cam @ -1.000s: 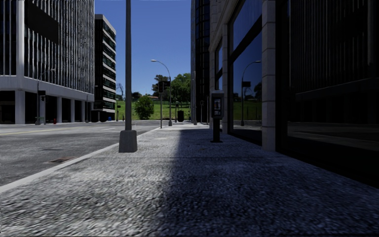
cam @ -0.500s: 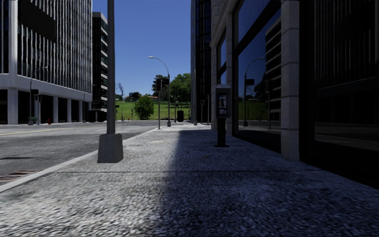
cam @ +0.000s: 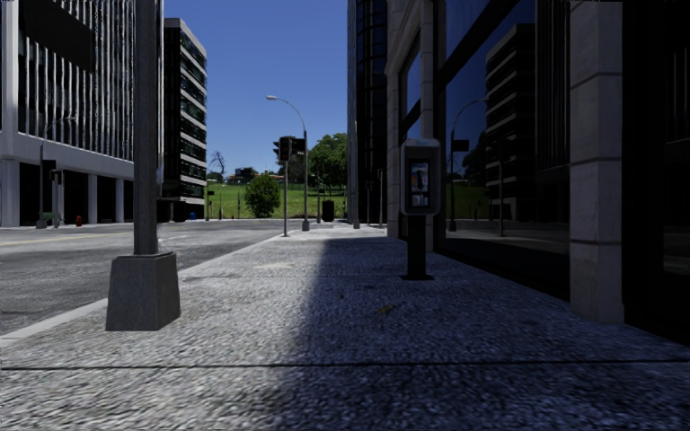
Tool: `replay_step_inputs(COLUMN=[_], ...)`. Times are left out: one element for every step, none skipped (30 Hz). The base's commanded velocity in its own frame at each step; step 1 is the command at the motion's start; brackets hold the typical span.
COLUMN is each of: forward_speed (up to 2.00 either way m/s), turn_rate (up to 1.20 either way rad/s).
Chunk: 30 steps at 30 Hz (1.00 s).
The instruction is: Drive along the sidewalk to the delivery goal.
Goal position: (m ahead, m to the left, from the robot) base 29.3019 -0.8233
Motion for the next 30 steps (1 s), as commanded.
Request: replay_step_inputs(forward_speed=[2.00,2.00,2.00,2.00,2.00,2.00,2.00,2.00,2.00,2.00,2.00,2.00,2.00,2.00,2.00,2.00,2.00,2.00,2.00,2.00,2.00,2.00,2.00,2.00,2.00,2.00,2.00,2.00,2.00,2.00], turn_rate=[0.00,0.00,0.00,0.00,0.00,0.00,0.00,0.00,0.00,0.00,0.00,0.00,0.00,0.00,0.00,0.00,0.00,0.00,0.00,0.00,0.00,0.00,0.00,0.00,0.00,0.00,0.00,0.00,0.00,0.00])
